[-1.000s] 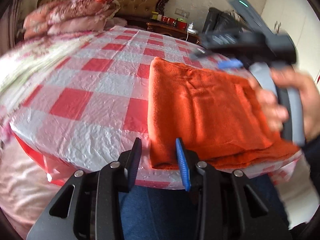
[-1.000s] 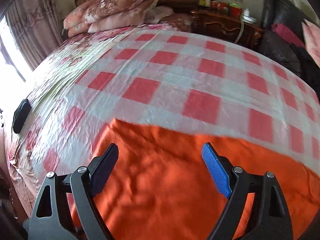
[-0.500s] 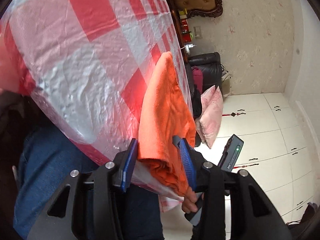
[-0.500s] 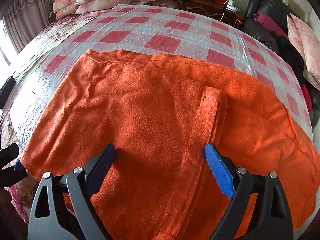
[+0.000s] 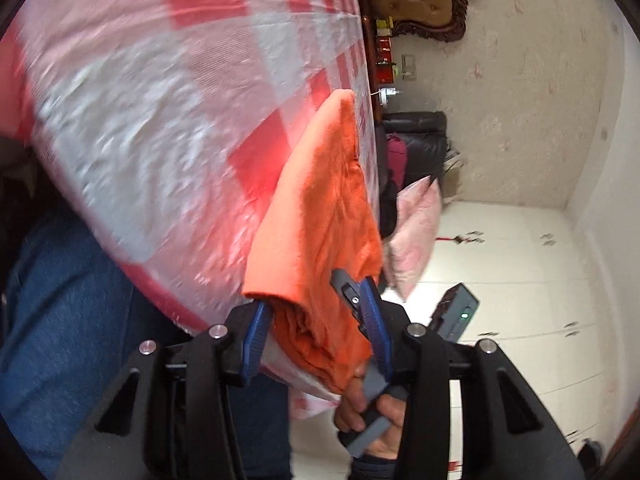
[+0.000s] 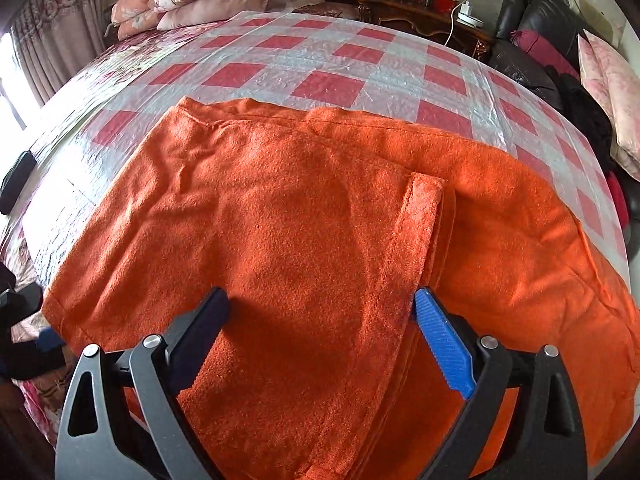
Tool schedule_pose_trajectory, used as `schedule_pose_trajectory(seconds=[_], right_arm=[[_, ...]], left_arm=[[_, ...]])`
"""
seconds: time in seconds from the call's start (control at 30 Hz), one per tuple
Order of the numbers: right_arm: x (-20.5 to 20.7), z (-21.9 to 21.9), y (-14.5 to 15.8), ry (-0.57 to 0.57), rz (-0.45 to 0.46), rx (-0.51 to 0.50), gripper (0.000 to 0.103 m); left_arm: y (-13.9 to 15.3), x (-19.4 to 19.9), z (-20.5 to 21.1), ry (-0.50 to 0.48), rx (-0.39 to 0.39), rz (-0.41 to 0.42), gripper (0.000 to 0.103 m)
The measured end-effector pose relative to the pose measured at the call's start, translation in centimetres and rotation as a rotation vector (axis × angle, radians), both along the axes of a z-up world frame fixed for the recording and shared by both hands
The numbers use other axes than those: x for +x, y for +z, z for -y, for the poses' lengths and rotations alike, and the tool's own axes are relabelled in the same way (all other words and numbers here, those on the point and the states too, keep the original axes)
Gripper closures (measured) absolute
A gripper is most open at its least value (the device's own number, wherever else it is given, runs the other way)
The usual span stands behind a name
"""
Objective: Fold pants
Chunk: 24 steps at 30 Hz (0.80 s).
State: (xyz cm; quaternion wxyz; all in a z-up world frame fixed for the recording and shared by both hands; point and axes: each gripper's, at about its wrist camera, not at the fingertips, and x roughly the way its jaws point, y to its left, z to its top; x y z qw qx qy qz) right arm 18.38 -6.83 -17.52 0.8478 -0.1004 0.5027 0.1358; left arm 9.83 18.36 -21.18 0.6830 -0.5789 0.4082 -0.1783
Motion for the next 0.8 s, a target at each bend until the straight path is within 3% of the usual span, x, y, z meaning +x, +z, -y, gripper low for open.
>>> schedule_pose_trajectory(seconds=[0.17, 0.27, 0.37, 0.53, 0.63, 0.8], right_arm=[[-0.1, 0.0, 0.0, -0.002, 0.004, 0.004, 0.012], [-0.2, 0.1, -0.1, -0.004, 0.011, 0.005, 0.012], [-0.2, 0.1, -0.1, -0.009, 0.011, 0.005, 0.012], [-0.2, 0.1, -0.1, -0.011, 0.007, 0.006, 0.011], [-0.1, 0.1, -0.1, -0.010, 0.005, 0.009, 0.011], [-0.1, 0.1, -0.1, -0.009, 0.004, 0.010, 0.010]], left_arm=[[2.3, 1.1, 1.2, 0.006, 0.213, -0.013, 0.081], [2.5, 1.2, 1.7, 0.017, 0.257, -0.017, 0.092], [2.8, 0.8, 1.8, 0.021, 0.280, -0.012, 0.094], [3.4, -0.1, 1.7, 0.007, 0.328, 0.026, 0.094], [3.8, 0.1, 1.9, 0.001, 0.405, 0.024, 0.080], [5.6, 0.1, 1.9, 0.016, 0.608, 0.048, 0.063]])
